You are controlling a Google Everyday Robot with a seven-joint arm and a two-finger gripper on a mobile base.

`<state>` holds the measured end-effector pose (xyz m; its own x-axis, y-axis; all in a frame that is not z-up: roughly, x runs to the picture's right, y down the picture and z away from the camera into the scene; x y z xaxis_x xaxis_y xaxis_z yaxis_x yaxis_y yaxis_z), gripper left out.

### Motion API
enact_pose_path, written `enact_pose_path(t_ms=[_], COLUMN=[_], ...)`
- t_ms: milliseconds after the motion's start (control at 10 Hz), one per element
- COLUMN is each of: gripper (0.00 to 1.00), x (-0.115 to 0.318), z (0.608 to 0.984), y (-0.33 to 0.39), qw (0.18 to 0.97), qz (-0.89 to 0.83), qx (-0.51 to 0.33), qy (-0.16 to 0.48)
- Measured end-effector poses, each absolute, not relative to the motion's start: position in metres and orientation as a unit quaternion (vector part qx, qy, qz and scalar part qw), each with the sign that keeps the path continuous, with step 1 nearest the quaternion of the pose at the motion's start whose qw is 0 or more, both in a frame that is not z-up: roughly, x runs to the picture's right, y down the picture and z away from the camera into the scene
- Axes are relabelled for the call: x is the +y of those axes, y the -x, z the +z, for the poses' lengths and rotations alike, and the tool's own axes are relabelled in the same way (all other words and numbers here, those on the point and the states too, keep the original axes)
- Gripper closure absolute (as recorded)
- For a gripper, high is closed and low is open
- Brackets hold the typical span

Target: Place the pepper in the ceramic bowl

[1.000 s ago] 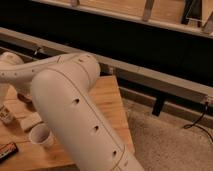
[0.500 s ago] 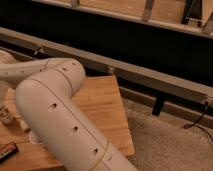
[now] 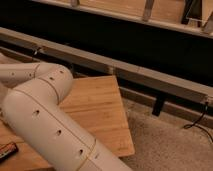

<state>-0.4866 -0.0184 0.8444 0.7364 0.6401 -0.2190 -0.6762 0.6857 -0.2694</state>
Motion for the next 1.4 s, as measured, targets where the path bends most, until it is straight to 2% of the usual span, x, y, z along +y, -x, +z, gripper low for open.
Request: enact_pose_path(t_ms=[1100, 1300, 1400], gripper=[1.0, 0.93, 0.83], x=[0.011, 0.013, 0.015], z=[0.9, 0.905, 0.906], y=[0.485, 0.481, 0.48], qw=[0.92, 0.919, 0.919], qz=[0.323, 0.32, 0.318], qx=[0.118, 0.127, 0.131], qy=[0.187, 0.19, 0.193])
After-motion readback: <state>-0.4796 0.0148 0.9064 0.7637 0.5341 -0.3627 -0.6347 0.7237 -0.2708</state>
